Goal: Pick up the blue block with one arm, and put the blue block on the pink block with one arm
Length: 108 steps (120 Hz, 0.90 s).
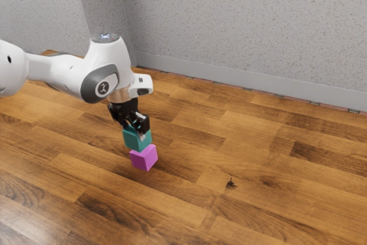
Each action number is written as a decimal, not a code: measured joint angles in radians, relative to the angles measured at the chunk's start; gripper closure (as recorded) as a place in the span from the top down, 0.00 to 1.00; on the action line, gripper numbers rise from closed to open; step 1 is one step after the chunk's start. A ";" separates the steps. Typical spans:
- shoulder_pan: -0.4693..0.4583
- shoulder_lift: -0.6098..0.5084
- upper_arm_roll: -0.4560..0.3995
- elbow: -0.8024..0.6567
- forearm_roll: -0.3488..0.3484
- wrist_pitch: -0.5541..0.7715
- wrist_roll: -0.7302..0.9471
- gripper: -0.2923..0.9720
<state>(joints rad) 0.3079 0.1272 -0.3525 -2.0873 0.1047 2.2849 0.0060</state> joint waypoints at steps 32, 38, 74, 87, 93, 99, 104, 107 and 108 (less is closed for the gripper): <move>0.001 0.019 0.006 0.007 0.001 0.012 0.022 0.52; -0.001 0.025 0.010 0.009 0.001 0.014 0.025 0.52; 0.001 0.041 0.014 0.018 -0.003 0.028 0.042 0.60; 0.001 0.041 0.014 0.018 -0.005 0.034 0.048 0.67; 0.001 0.041 0.014 0.018 -0.006 0.036 0.051 0.69; 0.001 0.040 0.013 0.018 -0.006 0.038 0.054 0.70; 0.001 0.038 0.012 0.018 -0.006 0.039 0.056 0.72; 0.001 0.036 0.011 0.018 -0.006 0.039 0.057 0.72; 0.001 0.035 0.011 0.018 -0.007 0.039 0.057 0.72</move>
<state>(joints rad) 0.3090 0.1624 -0.3419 -2.0697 0.0982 2.3237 0.0631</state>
